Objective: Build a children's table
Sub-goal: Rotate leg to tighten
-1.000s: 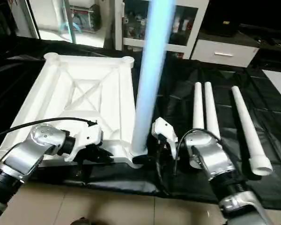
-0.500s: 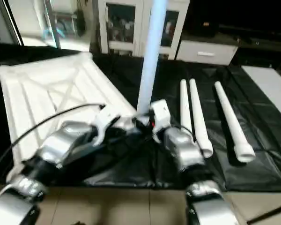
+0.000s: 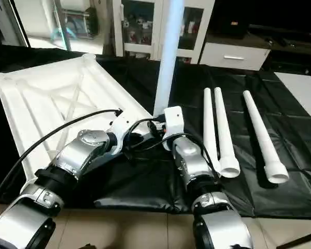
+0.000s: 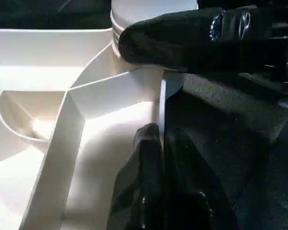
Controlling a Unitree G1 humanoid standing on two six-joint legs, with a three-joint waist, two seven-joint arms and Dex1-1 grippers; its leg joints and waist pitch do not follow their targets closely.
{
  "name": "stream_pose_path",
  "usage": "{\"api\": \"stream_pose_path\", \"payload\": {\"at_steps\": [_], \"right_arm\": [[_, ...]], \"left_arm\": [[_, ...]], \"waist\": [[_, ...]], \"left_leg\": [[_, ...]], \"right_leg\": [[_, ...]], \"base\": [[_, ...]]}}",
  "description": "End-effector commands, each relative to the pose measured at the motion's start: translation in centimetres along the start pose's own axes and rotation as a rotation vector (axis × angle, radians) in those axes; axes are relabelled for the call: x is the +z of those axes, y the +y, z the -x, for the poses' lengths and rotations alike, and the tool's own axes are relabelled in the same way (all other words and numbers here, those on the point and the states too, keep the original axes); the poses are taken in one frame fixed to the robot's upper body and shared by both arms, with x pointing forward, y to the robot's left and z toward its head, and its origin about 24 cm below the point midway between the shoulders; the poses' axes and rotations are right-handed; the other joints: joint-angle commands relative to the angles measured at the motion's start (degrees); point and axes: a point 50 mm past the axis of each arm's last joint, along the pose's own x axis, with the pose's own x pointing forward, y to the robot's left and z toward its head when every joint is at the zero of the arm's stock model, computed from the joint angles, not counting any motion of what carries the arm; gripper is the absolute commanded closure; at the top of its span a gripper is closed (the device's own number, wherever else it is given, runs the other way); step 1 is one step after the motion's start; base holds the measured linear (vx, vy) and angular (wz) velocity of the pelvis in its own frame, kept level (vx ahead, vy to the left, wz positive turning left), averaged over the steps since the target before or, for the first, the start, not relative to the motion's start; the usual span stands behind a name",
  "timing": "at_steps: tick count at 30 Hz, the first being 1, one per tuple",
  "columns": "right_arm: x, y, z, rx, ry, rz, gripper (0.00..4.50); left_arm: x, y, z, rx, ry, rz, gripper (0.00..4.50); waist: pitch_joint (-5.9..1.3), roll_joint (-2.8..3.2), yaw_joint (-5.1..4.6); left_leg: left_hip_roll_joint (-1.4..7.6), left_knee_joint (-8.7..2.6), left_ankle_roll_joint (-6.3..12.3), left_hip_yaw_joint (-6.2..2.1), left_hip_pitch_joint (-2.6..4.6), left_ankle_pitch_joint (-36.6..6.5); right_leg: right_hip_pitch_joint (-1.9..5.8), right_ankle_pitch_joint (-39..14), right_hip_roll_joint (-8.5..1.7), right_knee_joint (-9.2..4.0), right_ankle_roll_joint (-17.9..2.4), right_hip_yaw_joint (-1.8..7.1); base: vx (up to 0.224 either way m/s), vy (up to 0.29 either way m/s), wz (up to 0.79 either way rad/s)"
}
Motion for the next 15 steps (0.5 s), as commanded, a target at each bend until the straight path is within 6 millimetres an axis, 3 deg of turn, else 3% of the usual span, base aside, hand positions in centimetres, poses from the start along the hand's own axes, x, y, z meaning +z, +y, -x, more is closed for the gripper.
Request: {"api": "stream_pose_path", "payload": {"at_steps": [1,4,7,9,10,12,13,15], "right_arm": [[-0.3,2.2,-0.1,0.145,-0.006,0.044,1.1],[0.3,1.1,0.6,0.113,-0.027,0.097,0.84],[0.5,0.3,1.0,0.075,-0.034,0.134,0.84],[0.9,-0.3,1.5,0.069,-0.058,0.146,0.84],[1.1,-0.4,1.7,0.071,-0.065,0.149,0.84],[1.4,-0.5,2.1,0.069,-0.079,0.134,0.84],[1.6,-0.6,2.5,0.069,-0.087,0.136,0.84],[1.7,-0.8,3.0,0.057,-0.093,0.147,0.84]], "left_arm": [[-0.8,1.8,0.5,0.125,0.035,-0.028,4.5],[-0.2,1.6,0.3,0.093,-0.014,-0.08,4.5],[0.2,1.6,0.0,0.086,-0.031,-0.096,4.5],[0.5,1.8,-0.3,0.093,-0.038,-0.117,4.5],[0.6,1.9,-0.3,0.096,-0.039,-0.126,4.5],[0.8,2.0,-0.5,0.101,-0.044,-0.132,4.5],[0.9,2.1,-0.6,0.106,-0.048,-0.142,4.5],[1.1,2.3,-0.7,0.118,-0.053,-0.151,4.5]], "waist": [[-3.37,0.17,0.08],[-3.28,-0.03,-0.26],[-3.64,0.13,-0.04],[-3.5,-0.03,0.04],[-3.54,0.49,0.22],[-3.53,0.12,0.21],[-3.5,0.45,0.21],[-3.57,0.44,0.36]], "left_leg": [[1.01,-4.14,0.62,-0.11,-0.18,-14.61],[0.99,-4.47,0.5,-0.45,-0.81,-14.25],[1.08,-3.91,0.57,-0.09,-0.17,-11.1],[0.95,-3.88,1.18,0.01,-0.42,-10.22],[0.98,-3.85,1.33,-0.04,-0.22,-10.05],[0.89,-3.87,1.61,-0.02,-0.33,-9.87],[0.8,-3.84,1.84,-0.01,-0.26,-9.86],[0.91,-3.9,1.71,-0.08,-0.22,-9.95]], "right_leg": [[2.41,-13.85,-2.93,-5.13,-8.9,2.48],[2.89,-15.88,-2.88,-5.31,-7.08,2.31],[2.42,-10.2,-2.89,-4.79,-8.88,2.63],[2.67,-7.67,-2.67,-4.61,-9.68,2.61],[2.61,-6.81,-2.69,-4.49,-9.72,2.62],[2.83,-5.91,-2.57,-4.56,-9.7,2.58],[2.83,-5.33,-2.47,-4.73,-9.61,2.62],[2.98,-4.72,-2.58,-4.59,-9.75,2.57]], "base": [[0.0,0.0,0.0],[0.0,0.0,0.0],[0.0,0.0,0.0],[0.0,0.0,0.0],[0.0,0.0,0.0],[0.0,0.0,0.0],[0.0,0.0,0.0],[0.0,0.0,0.0]]}}
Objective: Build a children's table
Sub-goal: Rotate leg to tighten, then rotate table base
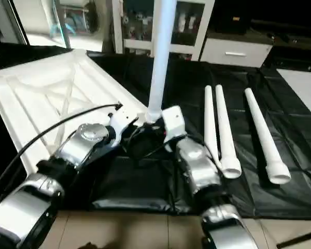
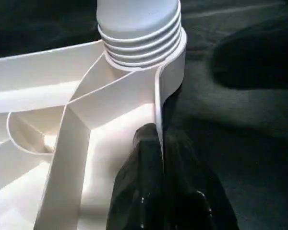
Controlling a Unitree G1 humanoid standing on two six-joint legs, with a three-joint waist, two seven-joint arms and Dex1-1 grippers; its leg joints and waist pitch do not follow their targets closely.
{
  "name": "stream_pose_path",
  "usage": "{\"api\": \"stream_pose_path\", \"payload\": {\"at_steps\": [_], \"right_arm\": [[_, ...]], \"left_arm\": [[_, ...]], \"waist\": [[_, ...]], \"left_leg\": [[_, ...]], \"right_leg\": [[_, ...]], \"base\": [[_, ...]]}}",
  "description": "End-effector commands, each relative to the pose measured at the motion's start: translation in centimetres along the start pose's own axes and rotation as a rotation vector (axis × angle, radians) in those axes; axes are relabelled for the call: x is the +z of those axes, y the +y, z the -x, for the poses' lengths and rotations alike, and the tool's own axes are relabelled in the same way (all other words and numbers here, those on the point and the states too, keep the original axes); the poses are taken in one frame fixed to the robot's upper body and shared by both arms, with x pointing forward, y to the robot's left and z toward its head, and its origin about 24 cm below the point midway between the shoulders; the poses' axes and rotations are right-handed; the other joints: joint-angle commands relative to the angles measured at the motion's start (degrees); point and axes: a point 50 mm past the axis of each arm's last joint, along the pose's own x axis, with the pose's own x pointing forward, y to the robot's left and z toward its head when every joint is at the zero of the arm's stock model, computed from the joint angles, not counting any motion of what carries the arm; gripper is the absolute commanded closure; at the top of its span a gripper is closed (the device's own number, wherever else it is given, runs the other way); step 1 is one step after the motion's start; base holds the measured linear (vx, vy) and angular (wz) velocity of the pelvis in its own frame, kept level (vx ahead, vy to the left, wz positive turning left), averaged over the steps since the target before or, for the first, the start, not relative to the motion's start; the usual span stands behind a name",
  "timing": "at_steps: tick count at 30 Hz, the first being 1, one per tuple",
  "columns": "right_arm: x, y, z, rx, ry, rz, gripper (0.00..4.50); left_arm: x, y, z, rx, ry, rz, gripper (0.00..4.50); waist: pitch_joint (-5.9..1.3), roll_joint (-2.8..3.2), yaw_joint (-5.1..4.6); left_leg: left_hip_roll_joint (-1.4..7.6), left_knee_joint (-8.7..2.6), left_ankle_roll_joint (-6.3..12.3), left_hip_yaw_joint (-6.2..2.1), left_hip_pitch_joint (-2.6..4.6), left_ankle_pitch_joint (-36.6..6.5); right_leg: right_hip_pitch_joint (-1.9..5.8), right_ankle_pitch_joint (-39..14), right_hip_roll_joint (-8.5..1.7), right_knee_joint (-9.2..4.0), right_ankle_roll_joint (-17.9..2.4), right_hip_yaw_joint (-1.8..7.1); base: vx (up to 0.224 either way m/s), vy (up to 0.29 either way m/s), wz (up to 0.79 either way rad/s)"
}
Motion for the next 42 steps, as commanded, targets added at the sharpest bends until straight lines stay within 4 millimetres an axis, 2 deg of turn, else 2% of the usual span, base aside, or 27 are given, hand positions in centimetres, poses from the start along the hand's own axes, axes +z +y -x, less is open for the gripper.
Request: {"api": "stream_pose_path", "payload": {"at_steps": [1,3,5,7,8,10,12,13,14,17,21,23,24,25,26,29,31,35,38,42], "right_arm": [[0.4,-0.5,0.5,-0.026,-0.007,-0.001,0.84],[0.3,-0.7,0.8,-0.039,-0.006,-0.003,0.84],[0.2,-0.8,1.1,-0.045,-0.002,-0.001,0.68],[0.2,-0.9,1.3,-0.05,0.001,-0.001,0.68],[0.2,-0.9,1.5,-0.051,0.002,-0.003,0.68],[0.2,-0.9,1.7,-0.054,0.003,-0.007,0.68],[0.3,-1.1,1.9,-0.062,0.006,-0.005,0.68],[0.3,-1.1,1.9,-0.062,0.006,-0.005,0.68],[0.4,-1.2,2.2,-0.07,0.007,-0.006,0.68],[0.6,-1.3,2.5,-0.069,0.003,-0.004,0.68],[1.0,-1.3,3.0,-0.045,-0.02,-0.002,0.68],[1.1,-1.1,3.3,-0.015,-0.028,-0.01,0.68],[1.2,-1.0,3.5,0.004,-0.031,-0.015,0.68],[1.3,-0.8,3.7,0.036,-0.035,-0.022,0.68],[1.3,-0.6,3.9,0.061,-0.037,-0.028,0.68],[1.5,0.4,4.7,0.187,-0.035,-0.038,0.68],[1.5,1.0,5.2,0.268,-0.026,-0.037,0.68],[1.2,1.9,6.3,0.397,0.009,-0.025,0.68],[0.9,2.4,7.0,0.467,0.051,-0.015,0.68],[0.3,2.7,8.3,0.559,0.126,-0.012,0.68]], "left_arm": [[0.4,0.4,-0.1,0.047,-0.032,-0.023,4.5],[0.6,0.7,-0.2,0.072,-0.039,0.007,4.5],[0.7,0.9,-0.2,0.079,-0.053,0.054,4.05],[1.0,1.4,-0.1,0.121,-0.072,0.082,3.93],[1.2,1.8,0.0,0.149,-0.093,0.095,3.74],[1.4,2.1,0.1,0.17,-0.116,0.112,3.62],[2.1,2.8,0.4,0.217,-0.179,0.157,3.54],[2.1,2.8,0.4,0.217,-0.179,0.157,3.51],[2.7,3.3,0.8,0.226,-0.253,0.193,3.42],[2.9,3.7,1.4,0.186,-0.301,0.254,3.42],[2.6,3.5,2.9,0.082,-0.318,0.216,3.42],[2.1,2.9,3.7,-0.005,-0.299,0.178,3.42],[1.5,2.5,4.3,-0.063,-0.265,0.148,3.42],[0.8,2.1,5.1,-0.129,-0.222,0.121,3.42],[0.2,1.8,5.6,-0.178,-0.189,0.103,3.42],[-1.1,1.0,7.9,-0.318,-0.09,0.071,3.42],[-1.6,1.0,8.7,-0.34,-0.036,0.056,3.42],[-2.5,1.0,9.8,-0.359,0.071,0.018,3.42],[-3.0,1.1,9.5,-0.314,0.12,0.013,3.42],[-3.2,1.9,8.3,-0.194,0.159,0.025,3.42]], "waist": [[-3.8,0.39,0.2],[-3.75,0.34,0.2],[-3.71,0.27,0.14],[-3.69,0.32,0.17],[-3.83,0.34,0.26],[-3.98,0.1,0.17],[-4.17,0.13,0.09],[-4.15,0.14,0.09],[-4.01,-0.08,0.24],[-3.94,0.07,0.4],[-3.76,0.26,0.49],[-3.77,0.55,0.44],[-3.72,0.5,0.35],[-3.88,0.78,0.51],[-3.67,0.92,0.22],[-3.51,1.02,0.11],[-3.3,1.11,0.04],[-3.11,1.08,0.18],[-3.21,1.08,0.27],[-3.32,0.91,0.5]], "left_leg": [[0.92,-3.79,1.55,-0.16,0.24,-10.33],[0.96,-3.84,1.45,-0.16,0.27,-10.9],[0.95,-3.84,1.33,-0.13,0.21,-10.9],[0.92,-3.73,1.36,-0.11,0.22,-10.75],[0.94,-3.63,1.85,-0.12,0.17,-9.75],[0.94,-3.51,2.37,-0.16,0.07,-8.18],[0.91,-3.28,3.13,-0.17,-0.03,-6.2],[0.84,-3.17,3.44,-0.14,-0.04,-5.66],[0.83,-3.1,4.25,-0.06,-0.03,-4.95],[1.02,-3.09,4.52,0.07,0.19,-5.17],[1.41,-3.34,4.1,0.06,0.19,-5.9],[1.48,-3.45,3.34,0.13,0.34,-7.13],[1.35,-3.46,3.13,0.2,0.27,-7.4],[1.73,-3.67,2.59,-0.1,0.35,-7.59],[1.61,-3.71,2.11,0.08,0.44,-8.25],[1.63,-4.02,0.56,0.06,0.58,-10.69],[1.51,-4.08,0.14,0.18,0.72,-11.89],[1.49,-4.25,-0.58,0.05,0.54,-12.81],[1.35,-4.23,-1.09,0.0,0.57,-13.22],[1.27,-4.04,-0.89,-0.07,0.5,-12.42]], "right_leg": [[3.33,-5.14,-2.84,-4.19,-10.02,2.5],[3.29,-5.74,-2.87,-4.29,-10.24,2.49],[3.31,-5.9,-2.94,-4.3,-10.63,2.5],[3.34,-5.37,-2.93,-4.26,-11.03,2.53],[3.48,-3.3,-2.94,-4.06,-11.39,2.52],[3.58,-0.54,-2.85,-3.72,-11.83,2.44],[3.68,2.4,-2.88,-3.35,-12.58,2.42],[3.65,3.26,-2.82,-3.32,-12.87,2.4],[3.68,4.13,-2.9,-3.24,-13.46,2.37],[3.49,3.15,-2.96,-3.21,-14.08,2.38],[3.52,2.02,-3.2,-3.17,-14.18,2.43],[3.3,0.46,-3.07,-3.25,-13.72,2.46],[3.25,0.04,-2.9,-3.35,-13.48,2.49],[3.42,-0.15,-3.23,-3.05,-13.22,2.47],[3.03,-0.55,-2.81,-3.16,-12.82,2.47],[3.04,-3.13,-2.74,-3.29,-12.12,2.54],[2.71,-4.38,-2.5,-3.56,-11.66,2.59],[2.82,-6.51,-2.55,-3.75,-10.36,2.7],[2.87,-8.53,-2.75,-4.04,-9.52,2.78],[3.08,-7.54,-2.68,-4.01,-9.33,2.73]], "base": [[0.0,0.0,0.0],[0.0,0.0,0.0],[0.0,0.0,0.0],[0.0,0.0,0.0],[0.0,0.0,0.0],[0.0,0.0,0.0],[0.0,0.0,0.0],[0.0,0.0,0.0],[0.0,0.0,0.0],[0.0,0.0,0.0],[0.0,0.0,0.0],[0.0,0.0,0.0],[0.0,0.0,0.0],[0.0,0.0,0.0],[0.0,0.0,0.0],[0.0,0.0,0.0],[0.0,0.0,0.0],[0.0,0.0,0.0],[0.0,0.0,0.0],[0.0,0.0,0.0]]}}
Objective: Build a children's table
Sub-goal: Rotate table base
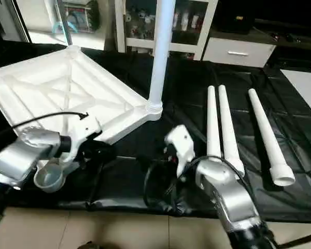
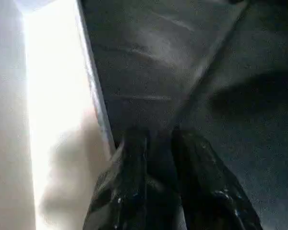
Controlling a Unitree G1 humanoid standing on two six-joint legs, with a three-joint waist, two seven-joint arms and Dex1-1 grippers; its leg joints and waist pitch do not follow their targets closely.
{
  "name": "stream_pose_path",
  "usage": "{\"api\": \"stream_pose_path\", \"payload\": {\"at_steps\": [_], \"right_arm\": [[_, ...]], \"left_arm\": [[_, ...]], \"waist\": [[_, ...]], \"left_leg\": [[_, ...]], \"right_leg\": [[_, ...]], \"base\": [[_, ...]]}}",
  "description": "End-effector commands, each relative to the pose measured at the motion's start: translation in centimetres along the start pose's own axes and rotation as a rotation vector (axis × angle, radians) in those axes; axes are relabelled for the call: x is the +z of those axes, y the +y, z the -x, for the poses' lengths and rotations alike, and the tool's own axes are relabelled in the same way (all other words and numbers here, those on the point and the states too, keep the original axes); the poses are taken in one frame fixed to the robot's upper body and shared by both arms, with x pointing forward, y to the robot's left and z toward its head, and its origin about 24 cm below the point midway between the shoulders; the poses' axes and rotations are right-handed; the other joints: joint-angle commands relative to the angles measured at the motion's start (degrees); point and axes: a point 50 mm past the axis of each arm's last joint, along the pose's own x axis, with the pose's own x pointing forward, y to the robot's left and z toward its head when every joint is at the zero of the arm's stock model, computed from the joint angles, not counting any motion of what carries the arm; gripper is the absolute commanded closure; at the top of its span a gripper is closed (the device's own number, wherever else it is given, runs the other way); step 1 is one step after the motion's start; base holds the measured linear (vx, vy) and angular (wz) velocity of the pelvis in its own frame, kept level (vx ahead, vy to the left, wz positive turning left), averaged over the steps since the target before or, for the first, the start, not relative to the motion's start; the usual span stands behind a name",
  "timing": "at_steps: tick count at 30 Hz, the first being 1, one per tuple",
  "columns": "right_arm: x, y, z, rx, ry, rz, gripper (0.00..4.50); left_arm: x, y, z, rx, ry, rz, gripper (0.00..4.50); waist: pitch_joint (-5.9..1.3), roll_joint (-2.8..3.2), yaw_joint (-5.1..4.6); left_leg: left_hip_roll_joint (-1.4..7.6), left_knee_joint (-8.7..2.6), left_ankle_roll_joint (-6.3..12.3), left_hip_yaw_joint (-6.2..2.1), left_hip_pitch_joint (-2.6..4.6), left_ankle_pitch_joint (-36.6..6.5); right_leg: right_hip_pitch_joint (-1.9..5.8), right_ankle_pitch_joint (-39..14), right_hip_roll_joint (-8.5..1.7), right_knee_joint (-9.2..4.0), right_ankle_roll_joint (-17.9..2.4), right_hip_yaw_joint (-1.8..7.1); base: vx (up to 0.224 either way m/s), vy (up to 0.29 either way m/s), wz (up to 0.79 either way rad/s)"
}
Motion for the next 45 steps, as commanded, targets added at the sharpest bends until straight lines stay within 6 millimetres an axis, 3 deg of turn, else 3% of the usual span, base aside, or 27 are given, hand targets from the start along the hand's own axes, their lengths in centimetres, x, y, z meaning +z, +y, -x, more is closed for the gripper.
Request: {"api": "stream_pose_path", "payload": {"at_steps": [1,3,7,15,19,20,22,24,25,26,28,29,31,32,33,35,36,37,38,39,40,41,43,45], "right_arm": [[0.0,0.6,0.6,0.064,0.027,-0.002,0.68],[0.0,0.6,0.8,0.062,0.035,0.0,0.68],[0.0,0.3,1.0,0.034,0.043,0.008,0.68],[-0.1,0.0,0.9,0.008,0.06,0.015,0.68],[-0.1,-0.1,0.8,0.003,0.065,0.016,0.68],[-0.1,0.0,0.8,0.005,0.064,0.016,0.68],[0.0,0.1,0.7,0.01,0.061,0.014,0.68],[0.0,0.1,0.6,0.012,0.059,0.013,0.68],[0.0,0.2,0.6,0.017,0.057,0.012,0.68],[0.0,0.2,0.5,0.021,0.056,0.01,0.68],[0.1,0.3,0.4,0.026,0.054,0.009,0.68],[0.1,0.3,0.4,0.026,0.054,0.009,0.68],[0.1,0.3,0.3,0.031,0.051,0.009,0.68],[0.1,0.3,0.3,0.031,0.051,0.009,0.68],[0.1,0.4,0.2,0.035,0.049,0.008,0.68],[0.1,0.4,0.1,0.041,0.05,0.008,0.68],[0.1,0.4,0.0,0.045,0.049,0.007,0.68],[0.1,0.4,0.0,0.047,0.049,0.007,0.68],[0.1,0.5,0.0,0.049,0.05,0.007,0.68],[0.0,0.5,-0.1,0.056,0.051,0.008,0.68],[0.0,0.5,-0.1,0.058,0.051,0.008,0.68],[0.0,0.5,-0.1,0.06,0.052,0.008,0.68],[0.0,0.5,-0.1,0.061,0.054,0.009,0.68],[-0.1,0.4,-0.1,0.061,0.055,0.01,0.68]], "left_arm": [[0.0,0.9,-0.4,0.091,0.052,-0.01,3.42],[0.1,1.0,-0.6,0.106,0.071,-0.018,3.42],[0.8,1.6,-1.6,0.174,0.078,-0.067,3.42],[3.1,3.4,-3.7,0.373,0.008,-0.104,3.42],[4.4,4.3,-4.2,0.534,-0.051,-0.114,3.42],[5.3,4.3,-4.2,0.55,-0.117,-0.097,3.42],[6.7,4.1,-4.1,0.532,-0.228,-0.042,3.42],[7.2,3.9,-4.0,0.514,-0.27,-0.014,3.42],[7.9,3.5,-3.7,0.454,-0.349,0.034,3.42],[8.4,3.2,-3.1,0.414,-0.407,0.062,3.42],[9.0,2.9,-1.9,0.357,-0.481,0.087,3.42],[9.0,2.9,-1.9,0.357,-0.481,0.087,3.42],[8.1,3.0,0.8,0.3,-0.483,0.033,3.42],[8.1,3.0,0.8,0.3,-0.483,0.033,3.42],[6.8,3.6,2.3,0.325,-0.413,-0.009,3.42],[4.0,5.2,5.1,0.414,-0.257,-0.063,3.42],[3.1,5.6,5.9,0.43,-0.204,-0.066,3.42],[2.3,5.8,6.7,0.443,-0.159,-0.068,3.42],[1.9,5.9,7.0,0.443,-0.143,-0.062,3.42],[0.4,6.1,8.7,0.43,-0.072,-0.037,3.42],[0.0,6.0,9.2,0.42,-0.052,-0.031,3.42],[-0.6,5.8,10.0,0.4,-0.019,-0.019,3.42],[-1.7,5.4,11.0,0.367,0.066,-0.022,3.42],[-2.4,5.3,11.4,0.357,0.129,-0.032,3.42]], "waist": [[-3.39,0.91,-0.14],[-3.39,0.7,0.05],[-3.47,0.6,-0.12],[-3.81,0.16,0.4],[-4.09,-0.09,0.38],[-4.2,-0.21,0.37],[-4.21,-0.38,0.4],[-4.16,-0.31,0.47],[-4.07,-0.84,0.42],[-4.01,-0.48,0.6],[-3.92,-0.49,0.58],[-3.85,-0.81,0.64],[-3.77,-0.65,0.56],[-3.51,-0.69,-0.09],[-3.53,-0.49,0.08],[-3.29,-0.43,-0.61],[-3.36,-0.14,-0.61],[-3.48,-0.14,-0.65],[-3.37,0.24,-0.67],[-3.56,0.35,-0.45],[-3.4,0.21,-0.59],[-3.53,0.33,-0.49],[-3.53,0.65,-0.33],[-3.33,0.52,-0.05]], "left_leg": [[1.14,-4.15,-1.04,-0.09,0.62,-12.63],[1.17,-4.23,-0.98,-0.32,0.36,-13.18],[1.12,-4.14,-1.16,-0.36,0.47,-13.8],[1.08,-3.78,-0.45,-0.51,0.27,-12.22],[0.98,-3.36,0.57,-0.54,-0.14,-9.27],[1.11,-3.14,1.24,-0.62,-0.27,-7.64],[1.09,-3.03,1.86,-0.48,-0.11,-6.93],[1.19,-3.0,2.18,-0.41,-0.08,-6.67],[1.15,-2.99,2.47,-0.32,-0.16,-6.67],[1.22,-3.02,2.5,-0.28,-0.06,-7.01],[1.35,-3.18,2.25,-0.29,-0.1,-7.5],[1.4,-3.24,2.02,-0.33,-0.15,-7.99],[1.49,-3.38,1.43,-0.39,0.06,-9.43],[1.37,-3.87,0.86,-0.54,-0.74,-9.76],[1.43,-3.75,0.26,-0.47,0.13,-11.92],[1.22,-4.04,-0.18,-0.55,-0.22,-12.26],[1.32,-3.92,-0.61,-0.48,0.42,-13.0],[1.34,-3.85,-0.78,-0.51,0.52,-12.46],[1.39,-4.07,-1.4,-0.56,0.48,-12.59],[1.46,-3.94,-1.66,-0.5,0.9,-12.49],[1.35,-4.11,-1.72,-0.47,0.54,-12.42],[1.37,-4.11,-1.97,-0.48,0.62,-12.26],[1.36,-4.03,-2.14,-0.33,1.05,-12.28],[1.29,-4.21,-2.32,-0.26,0.86,-13.35]], "right_leg": [[2.84,-8.16,-2.52,-3.96,-9.29,2.66],[3.07,-10.1,-2.83,-4.1,-8.72,2.63],[2.85,-12.96,-2.88,-4.49,-7.83,2.6],[2.99,-11.46,-2.98,-4.41,-7.61,2.44],[3.22,-6.06,-2.78,-3.79,-8.68,2.36],[3.42,-2.56,-2.95,-3.33,-10.07,2.28],[3.31,-1.34,-2.93,-3.26,-10.98,2.23],[3.3,-0.95,-3.05,-3.13,-12.1,2.25],[3.29,-1.13,-2.97,-3.21,-12.09,2.24],[3.16,-2.5,-3.15,-3.24,-12.4,2.26],[3.2,-3.25,-3.26,-3.24,-12.69,2.26],[3.25,-4.58,-3.38,-3.13,-12.59,2.23],[3.08,-7.37,-3.46,-3.37,-11.5,2.24],[3.31,-9.5,-3.19,-3.37,-10.25,2.17],[2.68,-12.63,-3.22,-3.88,-8.97,2.2],[2.64,-13.64,-2.77,-3.89,-7.45,2.31],[2.25,-14.33,-2.84,-4.06,-7.01,2.4],[2.24,-13.1,-2.81,-3.85,-7.27,2.43],[2.22,-11.61,-2.69,-3.59,-7.92,2.42],[1.96,-10.62,-2.73,-3.47,-8.42,2.4],[2.07,-9.59,-2.6,-3.22,-8.88,2.45],[2.12,-8.97,-2.57,-3.04,-9.04,2.41],[1.81,-7.15,-2.5,-3.03,-9.84,2.44],[1.92,-7.27,-2.44,-3.04,-9.97,2.51]], "base": [[0.0,0.0,0.0],[0.0,0.0,0.0],[0.0,0.0,0.0],[0.0,0.0,0.0],[0.0,0.0,0.0],[0.0,0.0,0.0],[0.0,0.0,0.0],[0.0,0.0,0.0],[0.0,0.0,0.0],[0.0,0.0,0.0],[0.0,0.0,0.0],[0.0,0.0,0.0],[0.0,0.0,0.0],[0.0,0.0,0.0],[0.0,0.0,0.0],[0.0,0.0,0.0],[0.0,0.0,0.0],[0.0,0.0,0.0],[0.0,0.0,0.0],[0.0,0.0,0.0],[0.0,0.0,0.0],[0.0,0.0,0.0],[0.0,0.0,0.0],[0.0,0.0,0.0]]}}
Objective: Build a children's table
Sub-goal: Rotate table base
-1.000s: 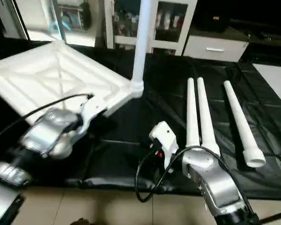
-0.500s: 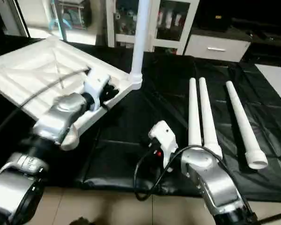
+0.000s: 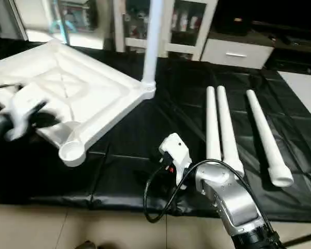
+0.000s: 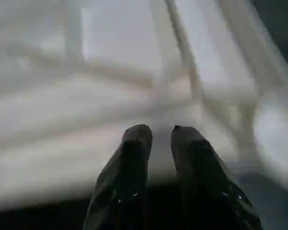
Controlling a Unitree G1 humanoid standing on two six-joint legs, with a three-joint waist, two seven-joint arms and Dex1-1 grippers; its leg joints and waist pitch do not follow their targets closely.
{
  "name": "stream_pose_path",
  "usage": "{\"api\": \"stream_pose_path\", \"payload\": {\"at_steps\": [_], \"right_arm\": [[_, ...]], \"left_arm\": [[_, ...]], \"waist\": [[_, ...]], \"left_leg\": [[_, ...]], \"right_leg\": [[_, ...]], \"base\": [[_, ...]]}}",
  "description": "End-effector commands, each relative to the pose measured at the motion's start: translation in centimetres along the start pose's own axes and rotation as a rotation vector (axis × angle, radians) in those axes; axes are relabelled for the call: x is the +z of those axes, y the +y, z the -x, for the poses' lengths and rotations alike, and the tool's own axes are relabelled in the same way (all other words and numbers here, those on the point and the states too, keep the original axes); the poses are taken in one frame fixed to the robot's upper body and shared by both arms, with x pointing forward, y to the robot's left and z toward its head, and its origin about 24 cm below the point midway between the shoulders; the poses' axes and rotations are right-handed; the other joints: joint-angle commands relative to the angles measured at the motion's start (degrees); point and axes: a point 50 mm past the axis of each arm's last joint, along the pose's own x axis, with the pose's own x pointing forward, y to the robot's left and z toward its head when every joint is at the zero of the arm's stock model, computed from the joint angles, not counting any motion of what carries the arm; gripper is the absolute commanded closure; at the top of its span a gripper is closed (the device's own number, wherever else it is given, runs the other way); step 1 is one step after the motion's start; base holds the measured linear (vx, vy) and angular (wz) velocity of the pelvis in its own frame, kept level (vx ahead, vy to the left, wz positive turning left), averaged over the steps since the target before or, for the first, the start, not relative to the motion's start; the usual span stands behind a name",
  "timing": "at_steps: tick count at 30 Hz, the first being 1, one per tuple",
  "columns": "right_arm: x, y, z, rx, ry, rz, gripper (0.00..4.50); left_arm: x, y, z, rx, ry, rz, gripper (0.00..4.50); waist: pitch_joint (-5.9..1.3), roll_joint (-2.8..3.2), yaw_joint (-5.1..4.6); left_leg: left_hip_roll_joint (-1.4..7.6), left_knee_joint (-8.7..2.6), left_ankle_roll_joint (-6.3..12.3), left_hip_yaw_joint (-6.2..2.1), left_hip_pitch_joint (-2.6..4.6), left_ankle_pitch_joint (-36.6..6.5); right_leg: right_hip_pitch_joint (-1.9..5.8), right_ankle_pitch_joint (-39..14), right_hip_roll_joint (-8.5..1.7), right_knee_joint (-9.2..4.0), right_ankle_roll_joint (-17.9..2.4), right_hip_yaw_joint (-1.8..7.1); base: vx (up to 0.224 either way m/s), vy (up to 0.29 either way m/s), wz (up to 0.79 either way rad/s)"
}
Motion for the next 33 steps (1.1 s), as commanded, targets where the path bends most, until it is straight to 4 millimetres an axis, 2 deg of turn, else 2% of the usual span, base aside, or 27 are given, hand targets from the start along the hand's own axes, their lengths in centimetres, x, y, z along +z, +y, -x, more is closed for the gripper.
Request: {"api": "stream_pose_path", "payload": {"at_steps": [1,2,3,5,7,9,11,14,17,18,20,21,22,24,26,32,33], "right_arm": [[0.0,-0.2,0.2,-0.005,0.001,0.009,0.68],[0.0,-0.2,0.2,-0.005,0.002,0.01,0.68],[0.0,-0.1,0.2,-0.001,0.002,0.009,0.68],[0.0,0.0,0.3,0.008,0.003,0.009,0.68],[0.0,0.1,0.3,0.021,0.003,0.008,0.68],[0.0,0.1,0.3,0.021,0.003,0.008,0.68],[0.0,0.1,0.3,0.023,0.003,0.01,0.68],[0.1,0.1,0.3,0.023,0.001,0.012,0.68],[0.1,0.1,0.4,0.023,0.003,0.017,0.68],[0.1,0.1,0.5,0.023,0.004,0.017,0.68],[0.1,0.0,0.5,0.021,0.004,0.018,0.68],[0.1,0.0,0.6,0.018,0.004,0.018,0.68],[0.1,0.0,0.6,0.018,0.004,0.018,0.68],[0.1,0.1,0.5,0.016,0.001,0.018,0.68],[0.1,0.2,0.5,0.015,-0.001,0.017,0.68],[0.0,0.3,0.5,0.013,-0.005,0.013,0.68],[0.0,0.3,0.5,0.012,-0.005,0.013,0.68]], "left_arm": [[0.4,-0.5,0.0,-0.037,0.027,-0.056,3.42],[-0.3,-0.3,0.3,-0.029,0.08,-0.071,3.42],[-1.1,-0.1,0.4,-0.016,0.14,-0.082,3.42],[-1.9,0.0,0.5,-0.015,0.192,-0.092,3.42],[-2.6,-0.3,0.4,-0.027,0.236,-0.101,3.42],[-2.6,-0.3,0.4,-0.027,0.236,-0.101,3.42],[-2.3,-1.5,-0.8,-0.072,0.213,-0.096,3.42],[-2.1,-2.3,-1.8,-0.101,0.206,-0.104,3.42],[-1.4,-4.7,-4.0,-0.199,0.175,-0.137,3.42],[-1.3,-4.8,-4.1,-0.204,0.171,-0.139,3.42],[-0.7,-5.3,-4.5,-0.213,0.14,-0.149,3.42],[0.3,-6.0,-5.0,-0.242,0.086,-0.148,3.42],[0.3,-6.0,-5.0,-0.242,0.086,-0.148,3.42],[2.1,-7.8,-5.4,-0.322,-0.007,-0.168,3.42],[2.8,-8.5,-5.6,-0.349,-0.045,-0.187,3.42],[4.7,-11.0,-6.5,-0.435,-0.154,-0.215,3.42],[4.8,-11.2,-6.5,-0.446,-0.161,-0.218,3.42]], "waist": [[-3.35,1.43,-0.1],[-3.28,1.57,-0.01],[-3.1,1.46,-0.07],[-3.13,1.51,-0.11],[-3.15,1.51,-0.23],[-3.22,1.47,-0.27],[-3.36,1.57,-0.22],[-3.45,1.42,-0.11],[-3.61,1.4,-0.14],[-3.59,1.39,-0.01],[-3.48,1.4,-0.1],[-3.55,1.61,-0.03],[-3.48,1.55,-0.14],[-3.6,1.81,0.08],[-3.58,1.68,0.24],[-3.65,1.7,-0.06],[-3.64,1.89,-0.06]], "left_leg": [[1.31,-4.73,-2.55,-0.08,1.53,-14.18],[1.36,-4.81,-2.66,-0.14,1.51,-14.81],[1.3,-5.03,-3.0,-0.24,1.26,-16.31],[1.35,-5.1,-3.3,-0.43,1.4,-17.84],[1.36,-5.11,-3.39,-0.52,1.34,-18.01],[1.37,-5.09,-3.39,-0.52,1.41,-17.87],[1.41,-4.95,-3.46,-0.43,1.57,-17.07],[1.29,-4.88,-3.31,-0.41,1.27,-15.61],[1.28,-4.7,-3.15,-0.31,1.23,-14.38],[1.27,-4.64,-3.07,-0.27,1.37,-14.46],[1.16,-4.76,-2.91,-0.34,1.06,-15.06],[1.19,-4.66,-2.91,-0.37,1.29,-15.43],[1.24,-4.73,-2.91,-0.34,1.27,-15.66],[1.35,-4.66,-3.08,-0.4,1.37,-15.95],[1.37,-4.67,-3.05,-0.39,1.23,-15.58],[1.21,-4.49,-2.52,-0.34,1.1,-14.96],[1.15,-4.47,-2.38,-0.36,1.0,-14.86]], "right_leg": [[1.96,-8.34,-2.6,-3.27,-10.32,2.5],[1.95,-9.04,-2.64,-3.34,-10.17,2.53],[2.16,-11.32,-2.73,-3.5,-9.64,2.55],[2.08,-14.1,-2.94,-3.84,-8.64,2.62],[2.13,-14.65,-2.99,-3.87,-8.43,2.65],[2.06,-14.34,-2.96,-3.84,-8.55,2.66],[1.97,-11.87,-2.86,-3.58,-9.6,2.64],[2.29,-9.54,-2.81,-3.28,-10.25,2.59],[2.54,-7.83,-2.83,-3.3,-10.68,2.61],[2.46,-7.9,-2.87,-3.34,-10.75,2.61],[2.69,-9.29,-2.86,-3.42,-10.4,2.62],[2.58,-9.99,-2.92,-3.46,-10.26,2.63],[2.56,-10.24,-2.91,-3.57,-10.28,2.65],[2.57,-9.94,-2.97,-3.53,-10.74,2.63],[2.64,-8.88,-2.89,-3.38,-11.21,2.58],[2.87,-8.58,-2.78,-3.51,-10.89,2.55],[2.92,-8.81,-2.75,-3.53,-10.78,2.56]], "base": [[0.0,0.0,0.0],[0.0,0.0,0.0],[0.0,0.0,0.0],[0.0,0.0,0.0],[0.0,0.0,0.0],[0.0,0.0,0.0],[0.0,0.0,0.0],[0.0,0.0,0.0],[0.0,0.0,0.0],[0.0,0.0,0.0],[0.0,0.0,0.0],[0.0,0.0,0.0],[0.0,0.0,0.0],[0.0,0.0,0.0],[0.0,0.0,0.0],[0.0,0.0,0.0],[0.0,0.0,0.0]]}}
